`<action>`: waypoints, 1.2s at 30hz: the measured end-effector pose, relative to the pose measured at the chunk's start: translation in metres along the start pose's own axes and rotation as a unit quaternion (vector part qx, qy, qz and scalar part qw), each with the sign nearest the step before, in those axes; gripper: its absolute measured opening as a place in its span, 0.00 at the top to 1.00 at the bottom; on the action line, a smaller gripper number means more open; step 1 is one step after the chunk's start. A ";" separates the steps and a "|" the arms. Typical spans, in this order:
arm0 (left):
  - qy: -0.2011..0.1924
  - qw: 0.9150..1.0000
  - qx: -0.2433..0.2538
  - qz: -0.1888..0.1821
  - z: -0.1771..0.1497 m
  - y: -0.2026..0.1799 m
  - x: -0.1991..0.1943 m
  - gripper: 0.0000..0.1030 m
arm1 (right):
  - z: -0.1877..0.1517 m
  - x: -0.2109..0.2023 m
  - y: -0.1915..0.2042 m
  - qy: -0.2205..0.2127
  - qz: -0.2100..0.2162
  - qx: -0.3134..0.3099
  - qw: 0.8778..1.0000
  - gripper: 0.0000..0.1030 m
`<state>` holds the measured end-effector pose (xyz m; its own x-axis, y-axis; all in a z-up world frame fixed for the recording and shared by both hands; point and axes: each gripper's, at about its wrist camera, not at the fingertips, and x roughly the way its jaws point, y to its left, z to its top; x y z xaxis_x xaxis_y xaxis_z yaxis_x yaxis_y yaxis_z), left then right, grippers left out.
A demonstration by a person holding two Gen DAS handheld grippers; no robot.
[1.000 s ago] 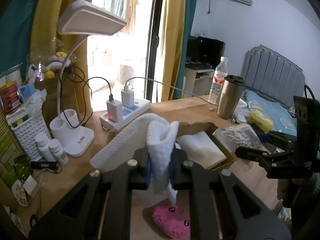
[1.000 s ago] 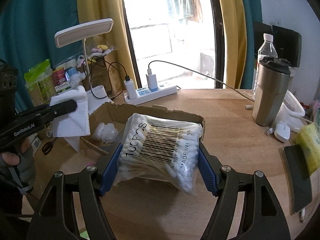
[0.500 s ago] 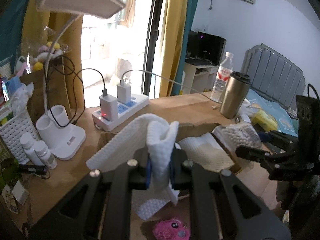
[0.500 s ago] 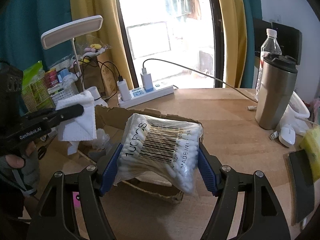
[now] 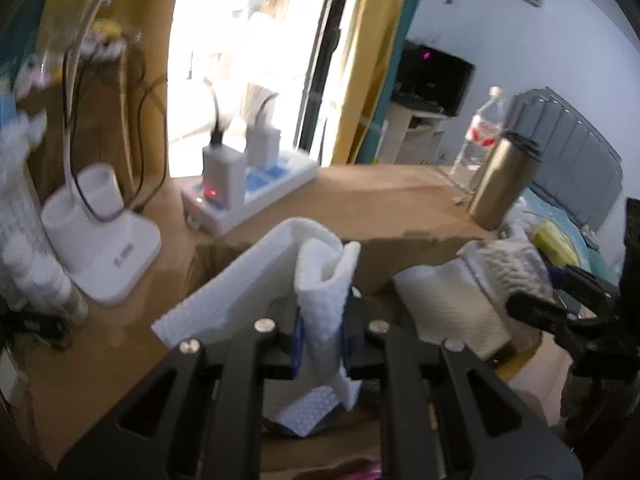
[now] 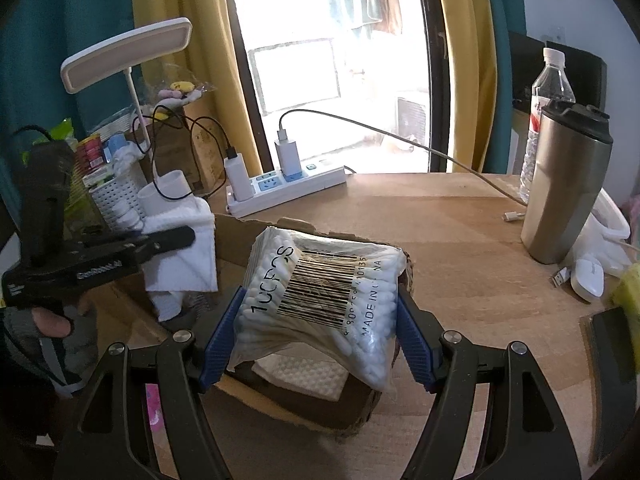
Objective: Organize soft objects
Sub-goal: 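Carry the wipe with the left tool while the right tool carries the swab bag to the box, then open both tools to drop the wipe and swab bag into the box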
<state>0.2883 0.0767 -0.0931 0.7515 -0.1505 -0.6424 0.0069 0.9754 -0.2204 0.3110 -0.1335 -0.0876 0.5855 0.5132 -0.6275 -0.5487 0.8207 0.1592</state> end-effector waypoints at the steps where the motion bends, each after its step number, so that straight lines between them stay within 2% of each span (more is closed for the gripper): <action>1: 0.009 1.000 -0.009 0.001 -0.001 0.004 0.005 0.85 | 0.000 0.002 0.000 0.001 0.000 -0.001 1.000 0.27; 5: 0.041 0.999 -0.025 0.013 -0.004 0.014 0.021 0.83 | 0.000 0.007 0.002 0.006 0.000 -0.004 1.000 0.27; 11: 0.048 0.999 -0.009 0.018 -0.007 0.008 0.024 0.70 | -0.001 0.014 0.004 0.011 -0.005 -0.009 1.000 0.27; 12: 0.049 0.999 -0.005 0.017 -0.008 0.006 0.023 0.61 | -0.001 0.014 0.005 0.011 -0.007 -0.009 1.000 0.27; 13: 0.048 0.999 -0.004 0.015 -0.008 0.004 0.022 0.46 | -0.001 0.015 0.005 0.011 -0.009 -0.008 1.000 0.27; 15: 0.040 0.999 0.000 0.006 -0.007 -0.001 0.015 0.29 | -0.001 0.016 0.006 0.011 -0.012 -0.008 1.000 0.27; 29: 0.011 1.000 -0.011 0.013 -0.008 0.000 -0.018 0.28 | -0.001 0.013 0.012 0.003 -0.029 -0.018 0.999 0.24; 36: -0.004 1.000 -0.010 0.001 -0.011 -0.004 -0.035 0.27 | -0.003 0.002 0.019 -0.003 -0.033 -0.025 0.999 0.20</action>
<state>0.2546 0.0766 -0.0778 0.7570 -0.1478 -0.6365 -0.0072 0.9721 -0.2343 0.2998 -0.1175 -0.0884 0.6250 0.4592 -0.6313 -0.5378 0.8395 0.0781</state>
